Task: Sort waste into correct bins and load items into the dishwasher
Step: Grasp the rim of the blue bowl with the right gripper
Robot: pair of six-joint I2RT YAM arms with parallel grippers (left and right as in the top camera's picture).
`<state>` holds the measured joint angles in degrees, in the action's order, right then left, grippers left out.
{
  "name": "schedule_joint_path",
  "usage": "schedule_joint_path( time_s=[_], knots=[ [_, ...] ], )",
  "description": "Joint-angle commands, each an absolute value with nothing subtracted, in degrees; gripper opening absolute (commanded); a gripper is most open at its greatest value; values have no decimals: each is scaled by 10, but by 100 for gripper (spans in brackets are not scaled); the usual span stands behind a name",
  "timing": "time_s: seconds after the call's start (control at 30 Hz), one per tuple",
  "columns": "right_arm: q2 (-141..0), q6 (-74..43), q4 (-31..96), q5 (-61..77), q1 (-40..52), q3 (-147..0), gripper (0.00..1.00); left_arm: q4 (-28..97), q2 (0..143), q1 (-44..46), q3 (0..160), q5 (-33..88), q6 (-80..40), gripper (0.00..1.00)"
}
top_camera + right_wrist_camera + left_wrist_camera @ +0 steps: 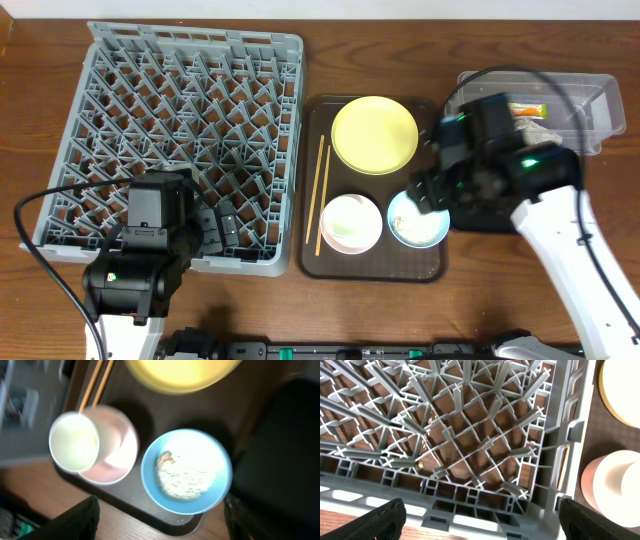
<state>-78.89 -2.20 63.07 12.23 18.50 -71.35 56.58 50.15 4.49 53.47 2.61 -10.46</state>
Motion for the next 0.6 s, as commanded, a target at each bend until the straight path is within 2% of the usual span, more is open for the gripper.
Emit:
schedule_joint_path(
  time_s=[0.0, 0.1, 0.4, 0.57],
  knots=[
    [-791, 0, 596, 114, 243, -648, 69, 567, 502, 43, 547, 23, -97, 98],
    [-791, -2, 560, 114, 271, -603, 56, 568, 502, 43, 547, 23, -97, 98],
    [-791, -47, 435, 60, 300, -480, 54, 568, 502, 43, 547, 23, -97, 98],
    [-791, -47, 380, 62, 301, -441, 46, 568, 502, 43, 547, 23, -97, 98]
  ],
)
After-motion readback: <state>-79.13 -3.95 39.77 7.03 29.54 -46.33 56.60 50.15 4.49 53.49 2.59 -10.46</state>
